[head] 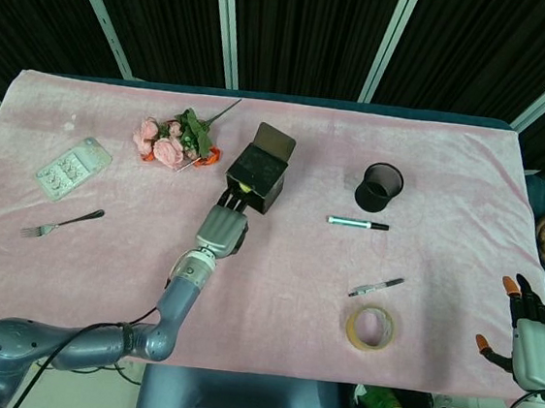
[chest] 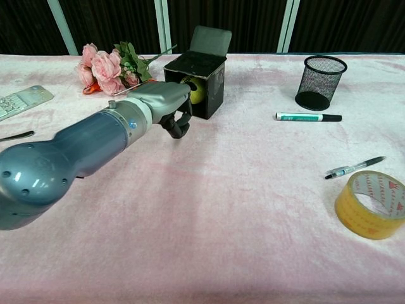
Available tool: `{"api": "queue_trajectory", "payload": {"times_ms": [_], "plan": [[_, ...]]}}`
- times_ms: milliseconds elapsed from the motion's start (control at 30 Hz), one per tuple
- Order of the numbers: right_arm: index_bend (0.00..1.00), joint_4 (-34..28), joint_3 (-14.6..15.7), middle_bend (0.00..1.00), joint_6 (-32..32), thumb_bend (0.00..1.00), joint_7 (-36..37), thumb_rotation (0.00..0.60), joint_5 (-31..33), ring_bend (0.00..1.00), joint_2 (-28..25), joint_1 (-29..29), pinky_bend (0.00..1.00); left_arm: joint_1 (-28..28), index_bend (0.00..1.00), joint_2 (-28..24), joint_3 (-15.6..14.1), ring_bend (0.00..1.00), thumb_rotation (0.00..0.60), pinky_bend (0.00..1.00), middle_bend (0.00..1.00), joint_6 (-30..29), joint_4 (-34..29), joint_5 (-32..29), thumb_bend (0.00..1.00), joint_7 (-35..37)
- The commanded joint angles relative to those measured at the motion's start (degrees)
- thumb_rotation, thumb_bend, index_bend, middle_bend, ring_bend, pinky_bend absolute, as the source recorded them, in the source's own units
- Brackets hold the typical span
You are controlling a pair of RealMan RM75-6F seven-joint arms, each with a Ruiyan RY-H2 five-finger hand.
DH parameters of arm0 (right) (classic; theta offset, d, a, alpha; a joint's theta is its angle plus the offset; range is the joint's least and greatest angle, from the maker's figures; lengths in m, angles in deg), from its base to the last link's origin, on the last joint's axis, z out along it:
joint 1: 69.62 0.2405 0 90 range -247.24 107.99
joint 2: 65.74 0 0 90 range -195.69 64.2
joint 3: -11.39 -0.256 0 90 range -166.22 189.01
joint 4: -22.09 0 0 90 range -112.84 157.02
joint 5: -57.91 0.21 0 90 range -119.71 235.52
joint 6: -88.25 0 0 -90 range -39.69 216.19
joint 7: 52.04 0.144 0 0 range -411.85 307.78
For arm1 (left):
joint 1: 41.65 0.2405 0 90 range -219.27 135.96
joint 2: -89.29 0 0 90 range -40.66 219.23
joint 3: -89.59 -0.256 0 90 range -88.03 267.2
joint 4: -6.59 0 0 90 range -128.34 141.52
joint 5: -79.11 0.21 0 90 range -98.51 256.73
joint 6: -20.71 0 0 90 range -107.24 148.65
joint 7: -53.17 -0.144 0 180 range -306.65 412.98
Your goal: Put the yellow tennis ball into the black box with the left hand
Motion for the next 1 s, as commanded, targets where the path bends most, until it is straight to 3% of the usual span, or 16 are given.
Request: {"api": "queue_trajectory", "payload": {"times_ms": [33, 167, 467, 633, 767, 1000], "plan": [[0.03, 0.03, 0.00, 0.00, -0.02, 0.16, 0.01, 0.600, -0.02, 0.10, -0.03, 0.00, 0.17, 2.89, 0.04, -5.67, -3.11, 0.00, 0.600, 0.00, 0.00, -2.67, -8.91, -4.03, 0.51, -5.78], [0.03, 0.29, 0.02, 0.00, -0.09, 0.16, 0.09, 0.600, -0.35, 0.10, -0.16, 0.06, 0.17, 6.22, 0.04, -13.17, -6.78, 0.00, 0.600, 0.00, 0.01, -6.50, -20.16, -1.05, 0.37, -6.44], [0.03, 0.48, -0.05, 0.00, -0.62, 0.16, -0.16, 0.600, -0.65, 0.10, -0.15, -0.02, 0.17, 16.58, 0.05, -28.20, -13.80, 0.00, 0.600, 0.04, 0.05, -16.08, -35.60, 14.04, 0.36, 5.30], [0.03, 0.46, 0.03, 0.00, -0.99, 0.16, -0.47, 0.600, -0.96, 0.10, -0.03, -0.12, 0.18, 21.44, 0.03, -35.44, -18.09, 0.00, 0.600, 0.04, 0.01, -19.60, -39.95, 20.13, 0.21, 10.04], [0.03, 0.45, 0.08, 0.00, -1.34, 0.15, -0.74, 0.600, -1.28, 0.10, 0.09, -0.18, 0.17, 26.35, 0.02, -41.96, -21.94, 0.00, 0.600, 0.01, 0.00, -23.84, -42.63, 25.97, 0.15, 15.35], [0.03, 1.09, 0.37, 0.00, -2.13, 0.13, 0.29, 0.600, -3.26, 0.09, -0.13, -0.19, 0.17, 36.48, 0.02, -48.64, -27.89, 0.00, 0.600, 0.00, 0.00, -31.98, -38.70, 35.03, 0.14, 30.12]]}}
